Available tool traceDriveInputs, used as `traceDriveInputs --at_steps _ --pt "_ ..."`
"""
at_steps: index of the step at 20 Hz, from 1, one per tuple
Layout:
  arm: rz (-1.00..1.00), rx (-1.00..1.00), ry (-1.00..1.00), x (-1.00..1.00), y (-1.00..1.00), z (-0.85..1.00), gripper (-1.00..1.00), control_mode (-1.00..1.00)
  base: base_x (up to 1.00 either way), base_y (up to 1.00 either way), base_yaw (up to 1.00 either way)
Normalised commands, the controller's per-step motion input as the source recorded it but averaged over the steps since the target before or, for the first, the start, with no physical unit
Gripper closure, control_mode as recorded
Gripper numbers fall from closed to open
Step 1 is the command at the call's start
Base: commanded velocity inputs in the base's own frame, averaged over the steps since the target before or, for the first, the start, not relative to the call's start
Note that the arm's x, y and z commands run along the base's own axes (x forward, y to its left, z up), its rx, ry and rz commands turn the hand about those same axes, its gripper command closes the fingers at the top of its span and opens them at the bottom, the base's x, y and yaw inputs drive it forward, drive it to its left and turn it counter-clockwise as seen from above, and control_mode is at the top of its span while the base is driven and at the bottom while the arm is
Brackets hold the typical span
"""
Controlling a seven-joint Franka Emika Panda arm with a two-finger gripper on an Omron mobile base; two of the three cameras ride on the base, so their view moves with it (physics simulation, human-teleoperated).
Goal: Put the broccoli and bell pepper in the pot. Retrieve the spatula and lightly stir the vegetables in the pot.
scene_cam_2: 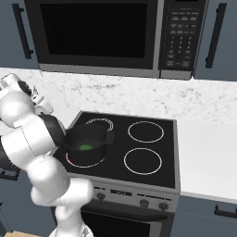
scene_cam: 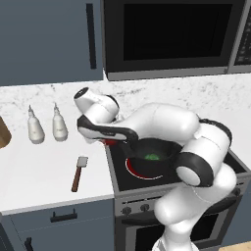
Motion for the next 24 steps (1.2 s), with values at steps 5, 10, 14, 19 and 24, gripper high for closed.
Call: traceDriveInputs --at_steps 5,10,14,19,24 --pt "0.0 0.0 0.15 -0.15 -1.0 0.02 1.0 -1.0 0.0 0.0 0.0" --pt "0.0 0.0 0.17 0.0 -1.0 0.01 1.0 -1.0 0.0 0.0 0.0" --pt "-0.02 0.0 0.24 0.0 -0.95 -0.1 1.0 -1.0 0.0 0.0 0.0" --pt "-0.01 0.0 0.25 0.13 -0.47 -0.36 1.0 -1.0 0.0 0.0 0.0" --pt "0.04 0.0 0.12 0.16 0.0 -0.38 1.0 -1.0 0.0 0.0 0.0"
